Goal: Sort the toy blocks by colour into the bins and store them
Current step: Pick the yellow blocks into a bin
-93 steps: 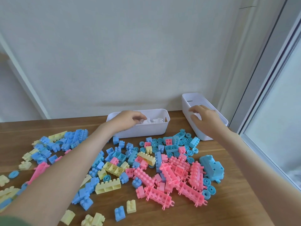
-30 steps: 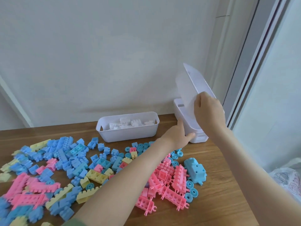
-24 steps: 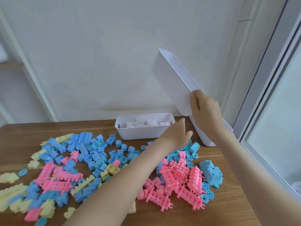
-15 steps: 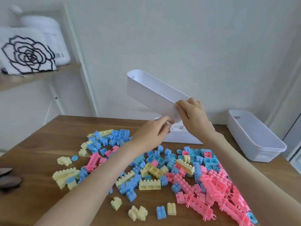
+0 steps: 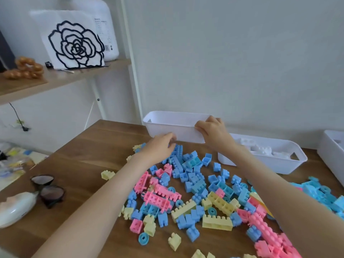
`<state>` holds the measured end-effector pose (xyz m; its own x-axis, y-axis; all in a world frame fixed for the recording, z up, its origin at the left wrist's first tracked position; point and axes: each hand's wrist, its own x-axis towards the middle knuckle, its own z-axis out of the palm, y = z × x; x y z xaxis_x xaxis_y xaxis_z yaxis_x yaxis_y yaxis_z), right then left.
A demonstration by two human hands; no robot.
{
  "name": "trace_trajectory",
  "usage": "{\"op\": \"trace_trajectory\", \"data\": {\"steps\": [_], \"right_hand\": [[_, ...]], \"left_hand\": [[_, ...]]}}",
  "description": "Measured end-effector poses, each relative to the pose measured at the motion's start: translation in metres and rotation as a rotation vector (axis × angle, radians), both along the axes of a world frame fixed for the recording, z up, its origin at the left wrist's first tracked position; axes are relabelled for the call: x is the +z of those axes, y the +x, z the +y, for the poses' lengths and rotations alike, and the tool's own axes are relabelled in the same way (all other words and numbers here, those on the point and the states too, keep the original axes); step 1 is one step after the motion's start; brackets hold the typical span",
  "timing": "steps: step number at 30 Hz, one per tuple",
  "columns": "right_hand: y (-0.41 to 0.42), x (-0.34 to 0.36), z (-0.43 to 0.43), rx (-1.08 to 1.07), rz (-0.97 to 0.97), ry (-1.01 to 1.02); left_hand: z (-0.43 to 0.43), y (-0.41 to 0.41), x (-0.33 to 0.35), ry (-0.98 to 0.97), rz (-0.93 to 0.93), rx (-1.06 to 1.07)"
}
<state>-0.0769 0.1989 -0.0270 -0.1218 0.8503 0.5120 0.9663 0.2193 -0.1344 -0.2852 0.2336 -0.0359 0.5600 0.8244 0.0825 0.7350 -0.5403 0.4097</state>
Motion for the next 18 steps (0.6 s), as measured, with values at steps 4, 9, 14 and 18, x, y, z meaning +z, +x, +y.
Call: {"op": "trace_trajectory", "data": {"steps": [4,9,14,18], "right_hand": [[0.003,-0.011,0.009,-0.046,-0.102,-0.049],[0.009,-0.018,0.011,-0.073,-0.178,-0.237],[0.007,-0.018,0.001,-0.066,-0.178,-0.324],[0.005,-0.01,-0.014,-0.057,-0.108,-0.423]], "left_hand": [[0.01,0.004,-0.014,-0.055,0.159,-0.037],[0.01,0.005,-0.017,-0.033,0.164,-0.048],[0.001,-0.002,-0.013,-0.063,0.163,-0.061],[-0.014,-0.006,-0.01,-0.101,0.14,-0.047]]}}
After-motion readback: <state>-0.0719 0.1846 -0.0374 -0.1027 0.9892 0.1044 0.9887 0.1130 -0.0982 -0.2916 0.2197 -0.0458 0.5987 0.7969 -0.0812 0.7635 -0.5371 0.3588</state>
